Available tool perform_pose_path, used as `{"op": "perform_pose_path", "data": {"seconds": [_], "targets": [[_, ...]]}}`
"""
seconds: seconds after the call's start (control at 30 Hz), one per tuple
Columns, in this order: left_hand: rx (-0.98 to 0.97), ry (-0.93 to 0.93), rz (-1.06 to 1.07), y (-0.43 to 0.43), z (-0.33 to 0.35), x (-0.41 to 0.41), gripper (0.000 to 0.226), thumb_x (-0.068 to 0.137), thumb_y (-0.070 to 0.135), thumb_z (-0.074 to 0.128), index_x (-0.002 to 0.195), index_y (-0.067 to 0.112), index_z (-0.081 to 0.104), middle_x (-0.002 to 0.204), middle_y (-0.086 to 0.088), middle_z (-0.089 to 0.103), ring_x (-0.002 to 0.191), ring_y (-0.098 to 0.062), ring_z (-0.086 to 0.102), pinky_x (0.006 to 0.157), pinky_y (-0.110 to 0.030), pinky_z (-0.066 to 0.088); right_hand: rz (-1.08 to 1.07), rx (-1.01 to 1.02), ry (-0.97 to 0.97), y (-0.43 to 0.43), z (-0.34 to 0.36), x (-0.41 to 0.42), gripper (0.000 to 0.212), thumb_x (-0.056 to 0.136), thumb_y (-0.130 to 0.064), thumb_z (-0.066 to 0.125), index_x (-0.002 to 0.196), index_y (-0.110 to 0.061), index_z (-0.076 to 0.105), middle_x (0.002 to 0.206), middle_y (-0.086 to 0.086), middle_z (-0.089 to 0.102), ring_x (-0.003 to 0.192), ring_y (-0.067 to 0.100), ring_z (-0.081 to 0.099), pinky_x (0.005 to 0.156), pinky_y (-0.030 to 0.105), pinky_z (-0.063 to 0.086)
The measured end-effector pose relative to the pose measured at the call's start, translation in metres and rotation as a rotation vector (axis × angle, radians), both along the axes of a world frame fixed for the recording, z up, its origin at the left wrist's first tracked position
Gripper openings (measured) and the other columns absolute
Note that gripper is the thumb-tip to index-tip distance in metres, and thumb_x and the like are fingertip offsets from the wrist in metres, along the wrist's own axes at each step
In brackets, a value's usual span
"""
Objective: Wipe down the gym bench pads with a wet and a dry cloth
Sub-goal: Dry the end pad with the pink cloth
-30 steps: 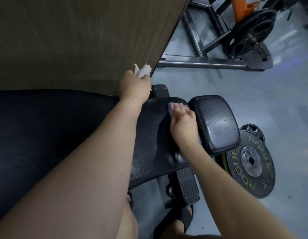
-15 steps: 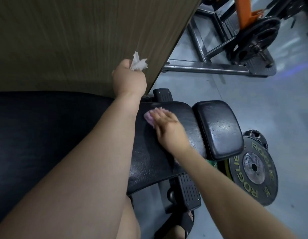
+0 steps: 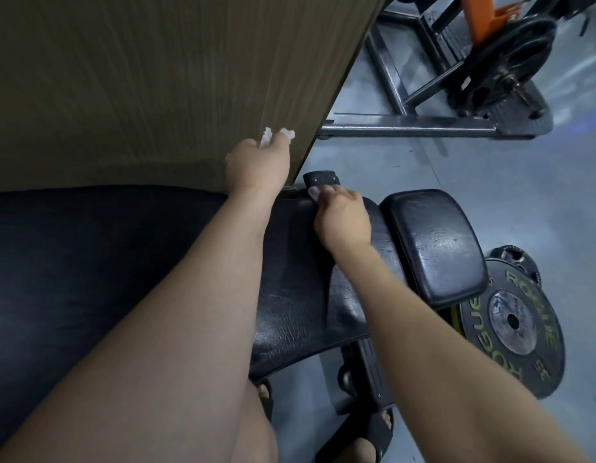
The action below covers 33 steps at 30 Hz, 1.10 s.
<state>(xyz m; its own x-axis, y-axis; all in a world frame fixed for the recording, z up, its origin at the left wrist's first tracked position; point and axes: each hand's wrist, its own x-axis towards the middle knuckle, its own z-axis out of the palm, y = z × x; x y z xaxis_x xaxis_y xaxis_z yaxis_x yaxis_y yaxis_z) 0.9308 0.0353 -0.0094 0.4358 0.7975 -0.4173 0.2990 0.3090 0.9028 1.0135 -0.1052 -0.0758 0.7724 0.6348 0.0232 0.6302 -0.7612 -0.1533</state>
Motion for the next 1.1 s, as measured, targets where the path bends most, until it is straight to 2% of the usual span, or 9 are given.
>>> {"op": "perform_pose_path", "data": {"seconds": [0.17,0.27,0.33,0.5,0.63,0.73,0.87,1.0,1.1], "targets": [[0.105,0.053,-0.049,-0.009,-0.008,0.011,0.03,0.087,0.044,0.057,0.091,0.017,0.072,0.091,-0.003,0.073,0.084,-0.023,0.072,0.08,-0.045,0.062,0.339,0.207,0.089,0.02,-0.005,-0.059,0.038,0.095,-0.024,0.038,0.104,-0.01,0.072,0.108,0.009,0.072,0.104,0.035,0.063,0.095,0.038,0.049],[0.18,0.078,-0.172,-0.017,-0.014,0.013,0.019,0.094,0.03,0.059,0.097,0.018,0.073,0.093,-0.002,0.073,0.086,-0.022,0.071,0.08,-0.04,0.061,0.196,0.132,0.031,-0.004,0.0,-0.006,0.04,0.102,-0.036,0.037,0.117,-0.022,0.071,0.115,0.001,0.072,0.106,0.031,0.062,0.09,0.036,0.052],[0.195,0.1,-0.222,-0.018,-0.016,0.01,0.016,0.095,0.024,0.058,0.096,0.018,0.073,0.093,-0.003,0.074,0.085,-0.022,0.071,0.079,-0.037,0.059,0.052,0.057,-0.011,-0.037,-0.001,0.033,0.032,0.107,-0.03,0.044,0.131,-0.027,0.066,0.124,-0.001,0.069,0.109,0.031,0.062,0.093,0.034,0.048],[0.182,0.106,-0.291,-0.026,-0.008,0.007,0.019,0.093,0.013,0.055,0.084,0.021,0.069,0.083,-0.003,0.069,0.078,-0.024,0.066,0.076,-0.036,0.057,-0.002,0.127,-0.036,-0.104,-0.001,0.025,0.03,0.1,-0.007,0.049,0.126,-0.01,0.063,0.123,0.009,0.067,0.094,0.041,0.065,0.082,0.04,0.052],[0.238,0.104,-0.398,-0.046,0.007,0.015,0.018,0.091,0.011,0.057,0.088,0.021,0.071,0.077,0.002,0.067,0.069,-0.016,0.062,0.058,-0.021,0.044,0.015,0.147,-0.066,-0.144,-0.012,-0.033,0.041,0.091,-0.003,0.048,0.128,-0.002,0.066,0.134,0.02,0.065,0.127,0.041,0.058,0.113,0.044,0.043],[0.251,0.122,-0.465,-0.062,0.017,0.017,0.021,0.092,0.011,0.056,0.082,0.022,0.07,0.077,0.002,0.068,0.057,-0.007,0.058,0.045,-0.014,0.04,0.165,0.177,0.026,-0.177,-0.02,-0.099,0.049,0.094,-0.011,0.04,0.138,-0.004,0.061,0.145,0.016,0.057,0.142,0.037,0.046,0.12,0.045,0.036],[0.219,0.164,-0.473,-0.082,0.02,0.017,0.013,0.09,0.016,0.062,0.093,0.013,0.074,0.078,0.0,0.07,0.064,-0.013,0.06,0.053,-0.021,0.044,0.337,0.21,-0.014,-0.196,-0.008,-0.095,0.04,0.094,-0.006,0.048,0.132,-0.007,0.063,0.135,0.013,0.065,0.134,0.03,0.052,0.118,0.04,0.037],[0.204,0.145,-0.478,-0.104,0.03,0.015,0.02,0.086,0.025,0.068,0.092,0.007,0.074,0.074,-0.001,0.071,0.068,-0.019,0.064,0.071,-0.033,0.057,0.025,0.281,-0.05,-0.189,-0.002,-0.035,0.034,0.094,-0.006,0.047,0.119,-0.002,0.069,0.119,0.02,0.07,0.114,0.039,0.065,0.105,0.041,0.048],[0.254,0.161,-0.508,-0.118,0.046,0.005,0.022,0.088,0.027,0.068,0.092,0.006,0.074,0.074,0.0,0.071,0.067,-0.017,0.065,0.074,-0.032,0.058,-0.047,0.308,-0.103,-0.19,-0.01,-0.059,0.026,0.089,0.003,0.055,0.111,-0.003,0.066,0.108,0.015,0.067,0.103,0.043,0.064,0.102,0.043,0.051]]}}
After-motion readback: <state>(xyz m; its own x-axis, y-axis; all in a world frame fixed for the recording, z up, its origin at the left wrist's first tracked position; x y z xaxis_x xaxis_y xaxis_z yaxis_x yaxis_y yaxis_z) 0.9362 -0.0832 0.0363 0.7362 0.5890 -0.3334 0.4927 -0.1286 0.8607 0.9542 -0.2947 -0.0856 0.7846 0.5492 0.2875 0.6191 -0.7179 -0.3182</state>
